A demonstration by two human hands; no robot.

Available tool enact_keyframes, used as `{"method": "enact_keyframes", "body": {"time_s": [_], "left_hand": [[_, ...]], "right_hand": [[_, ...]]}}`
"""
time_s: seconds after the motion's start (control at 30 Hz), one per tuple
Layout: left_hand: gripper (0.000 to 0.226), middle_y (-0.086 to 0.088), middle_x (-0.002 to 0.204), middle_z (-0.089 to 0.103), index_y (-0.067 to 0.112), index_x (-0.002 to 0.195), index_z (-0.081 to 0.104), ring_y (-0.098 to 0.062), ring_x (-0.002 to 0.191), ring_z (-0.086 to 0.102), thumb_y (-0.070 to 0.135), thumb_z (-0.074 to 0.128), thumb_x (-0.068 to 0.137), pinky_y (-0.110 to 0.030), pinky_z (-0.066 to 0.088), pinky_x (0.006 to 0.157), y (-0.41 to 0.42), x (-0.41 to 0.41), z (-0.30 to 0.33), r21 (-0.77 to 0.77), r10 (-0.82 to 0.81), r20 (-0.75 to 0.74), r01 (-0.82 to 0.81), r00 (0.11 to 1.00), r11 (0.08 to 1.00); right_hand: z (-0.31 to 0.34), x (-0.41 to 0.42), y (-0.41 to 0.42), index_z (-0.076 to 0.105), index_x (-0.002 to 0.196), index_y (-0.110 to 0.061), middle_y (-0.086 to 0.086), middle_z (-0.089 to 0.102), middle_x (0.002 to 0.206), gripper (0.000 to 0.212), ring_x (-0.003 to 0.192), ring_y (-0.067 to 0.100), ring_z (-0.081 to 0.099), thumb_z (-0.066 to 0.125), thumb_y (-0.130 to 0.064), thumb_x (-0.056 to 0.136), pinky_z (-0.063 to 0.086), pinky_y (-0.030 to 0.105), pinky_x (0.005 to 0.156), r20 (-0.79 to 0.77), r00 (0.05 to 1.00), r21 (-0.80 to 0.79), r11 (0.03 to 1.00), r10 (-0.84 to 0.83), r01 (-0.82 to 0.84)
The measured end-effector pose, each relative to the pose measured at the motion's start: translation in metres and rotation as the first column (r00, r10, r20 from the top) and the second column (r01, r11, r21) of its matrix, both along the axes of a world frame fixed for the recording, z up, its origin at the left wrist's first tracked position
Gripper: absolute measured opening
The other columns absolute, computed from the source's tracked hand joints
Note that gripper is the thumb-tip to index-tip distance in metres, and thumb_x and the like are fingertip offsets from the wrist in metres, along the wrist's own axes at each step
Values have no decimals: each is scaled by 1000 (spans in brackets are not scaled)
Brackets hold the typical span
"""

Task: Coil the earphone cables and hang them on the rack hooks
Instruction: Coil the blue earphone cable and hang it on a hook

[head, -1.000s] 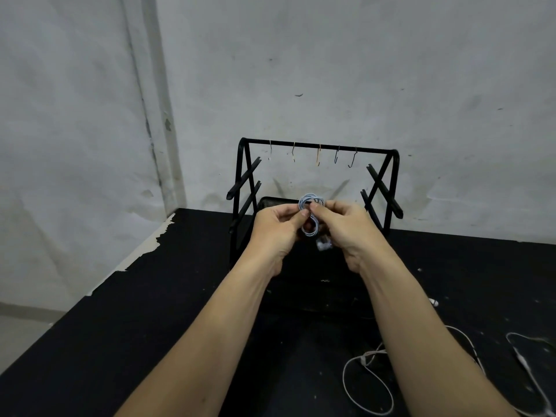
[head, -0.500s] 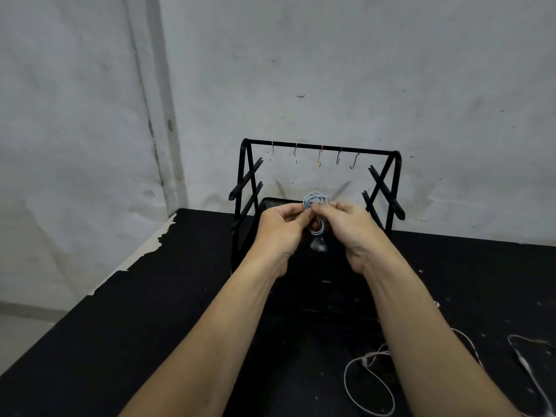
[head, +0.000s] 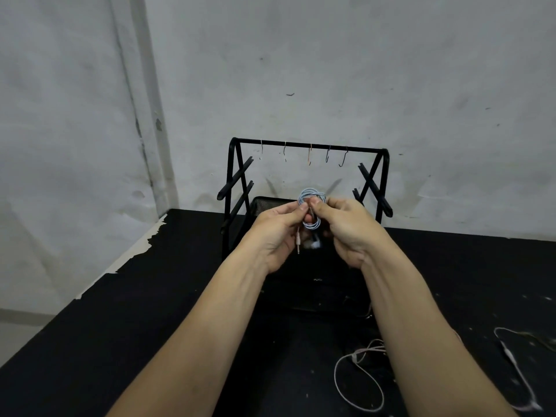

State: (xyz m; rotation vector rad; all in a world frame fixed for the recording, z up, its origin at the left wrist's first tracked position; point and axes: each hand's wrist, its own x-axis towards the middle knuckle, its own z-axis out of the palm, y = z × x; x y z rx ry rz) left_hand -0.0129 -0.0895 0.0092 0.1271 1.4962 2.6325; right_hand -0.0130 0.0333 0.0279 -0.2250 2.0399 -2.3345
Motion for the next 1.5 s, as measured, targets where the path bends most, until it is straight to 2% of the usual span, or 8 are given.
{"method": "enact_keyframes", "body": {"time_s": [0.17, 0.27, 0.47, 0.67, 0.83, 1.0, 1.33, 1.5], "left_hand": [[11, -6, 75, 72, 1, 93, 70, -9, 61, 65, -2, 60, 93, -20, 56, 60, 8, -1, -2, -83, 140, -69, -145, 988, 986], [9, -8, 76, 73, 3, 94, 71, -14, 64, 68, 3, 62, 93, -27, 57, 54, 10, 0, -1, -189, 239, -125, -259, 963, 947], [7, -9, 78, 71, 7, 91, 73, -20, 75, 65, 7, 65, 92, -33, 56, 73, 29, -2, -1, -257, 305, -197, -350, 932, 901], [8, -18, 94, 72, 9, 95, 71, -20, 79, 65, 5, 64, 92, -37, 53, 84, 84, 0, 0, -281, 250, -283, -330, 926, 901], [12, 3, 69, 72, 14, 90, 70, -6, 63, 64, 5, 63, 94, -22, 56, 64, 137, 20, -1, -248, 195, -293, -272, 936, 930], [13, -1, 72, 69, 16, 87, 69, -1, 60, 63, 6, 64, 93, -18, 54, 68, 201, 41, -5, -296, 137, -318, -235, 938, 926], [19, 3, 72, 72, 27, 78, 70, -9, 68, 68, 14, 66, 92, -24, 54, 69, 293, 49, -49, -556, -50, -232, -90, 971, 826], [14, 0, 68, 69, 18, 81, 73, -10, 60, 63, 17, 66, 93, -22, 50, 46, 303, 53, -62, -582, -61, -169, -50, 984, 812]], "right_hand": [[-5, -1, 3, 68, 99, -1, 6, 64, 68, 16, 56, 11, 61, 61, -14, 98, 46, 31, 54, 16, 996, 45, 996, -82, 81], [1, 3, 4, 70, 102, -4, 5, 70, 77, 12, 60, 7, 67, 61, -11, 97, 53, 23, 52, -32, 989, 113, 983, -145, 147], [7, 12, 22, 61, 131, -11, 3, 68, 123, 40, 112, 14, 64, 51, -13, 93, 50, 30, 102, -228, 928, 332, 872, -296, 360], [19, 40, 61, 69, 113, -12, 5, 73, 108, 24, 100, 18, 67, 54, -12, 94, 53, 28, 91, -367, 817, 342, 753, -444, 562], [21, 74, 118, 73, 109, -14, 2, 74, 106, 27, 101, 15, 66, 51, -14, 94, 52, 25, 89, -410, 745, 384, 641, -526, 664], [3, 94, 192, 73, 104, -19, 2, 73, 102, 26, 100, 18, 65, 51, -14, 92, 52, 28, 91, -359, 673, 423, 530, -647, 735], [-71, 95, 277, 69, 121, -22, 11, 65, 126, 33, 114, 31, 61, 65, -11, 91, 52, 43, 93, -109, 733, 867, 296, -671, 400], [-96, 83, 280, 63, 123, -18, 12, 61, 129, 33, 125, 33, 50, 63, -19, 90, 43, 46, 102, -28, 761, 942, 238, -648, 237]]}}
